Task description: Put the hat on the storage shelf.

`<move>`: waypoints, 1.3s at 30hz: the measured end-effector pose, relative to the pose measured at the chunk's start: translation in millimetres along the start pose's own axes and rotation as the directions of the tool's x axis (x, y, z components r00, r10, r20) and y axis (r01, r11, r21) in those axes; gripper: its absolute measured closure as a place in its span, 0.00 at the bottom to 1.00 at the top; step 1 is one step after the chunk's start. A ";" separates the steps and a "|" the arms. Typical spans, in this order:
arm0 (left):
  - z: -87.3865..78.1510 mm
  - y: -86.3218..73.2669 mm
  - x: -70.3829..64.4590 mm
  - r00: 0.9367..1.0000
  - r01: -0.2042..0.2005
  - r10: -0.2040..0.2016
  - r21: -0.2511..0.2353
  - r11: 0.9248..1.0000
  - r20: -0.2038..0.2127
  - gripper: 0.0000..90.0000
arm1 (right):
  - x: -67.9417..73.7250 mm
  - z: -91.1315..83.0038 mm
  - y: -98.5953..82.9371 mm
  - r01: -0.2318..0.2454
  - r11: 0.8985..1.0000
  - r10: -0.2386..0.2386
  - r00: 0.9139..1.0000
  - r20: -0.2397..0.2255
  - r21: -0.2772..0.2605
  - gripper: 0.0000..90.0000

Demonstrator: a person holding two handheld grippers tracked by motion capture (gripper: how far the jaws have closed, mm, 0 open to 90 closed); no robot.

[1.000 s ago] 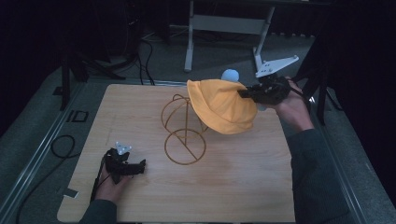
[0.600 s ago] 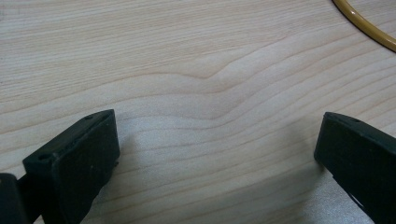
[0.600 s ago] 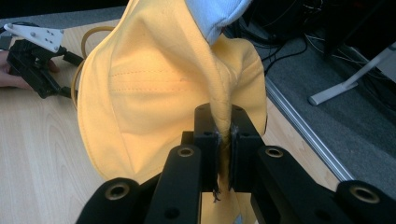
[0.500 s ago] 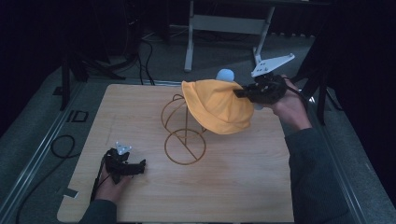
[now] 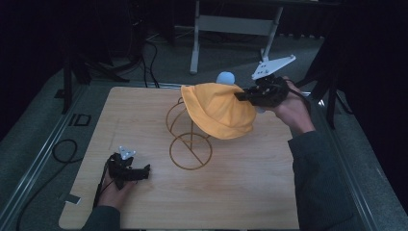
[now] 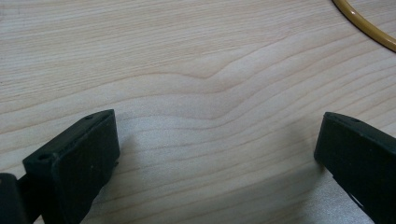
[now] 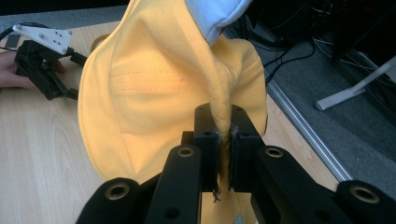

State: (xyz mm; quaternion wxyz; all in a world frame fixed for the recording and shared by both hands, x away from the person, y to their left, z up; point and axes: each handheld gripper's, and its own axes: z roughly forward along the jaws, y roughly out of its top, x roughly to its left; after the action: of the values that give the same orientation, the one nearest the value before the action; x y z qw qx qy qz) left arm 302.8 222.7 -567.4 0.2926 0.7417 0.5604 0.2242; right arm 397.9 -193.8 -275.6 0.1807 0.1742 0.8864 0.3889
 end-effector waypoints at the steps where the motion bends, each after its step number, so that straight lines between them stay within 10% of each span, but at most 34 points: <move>1: -0.2 0.0 0.2 1.000 -0.003 0.003 0.002 1.000 0.000 0.00 | 0.0 0.4 0.9 0.000 1.000 0.000 1.000 -0.001 -0.004 0.94; 39: 0.2 0.1 0.1 1.000 -0.003 0.003 0.000 1.000 0.000 0.00 | 14.1 18.6 29.7 0.049 0.999 -0.049 0.998 -0.044 -0.008 0.94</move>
State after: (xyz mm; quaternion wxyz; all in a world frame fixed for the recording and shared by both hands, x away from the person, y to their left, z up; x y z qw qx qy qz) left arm 303.0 222.8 -567.4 0.2924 0.7425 0.5592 0.2245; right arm 399.0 -156.9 -267.6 0.1714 0.1432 0.8928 0.3912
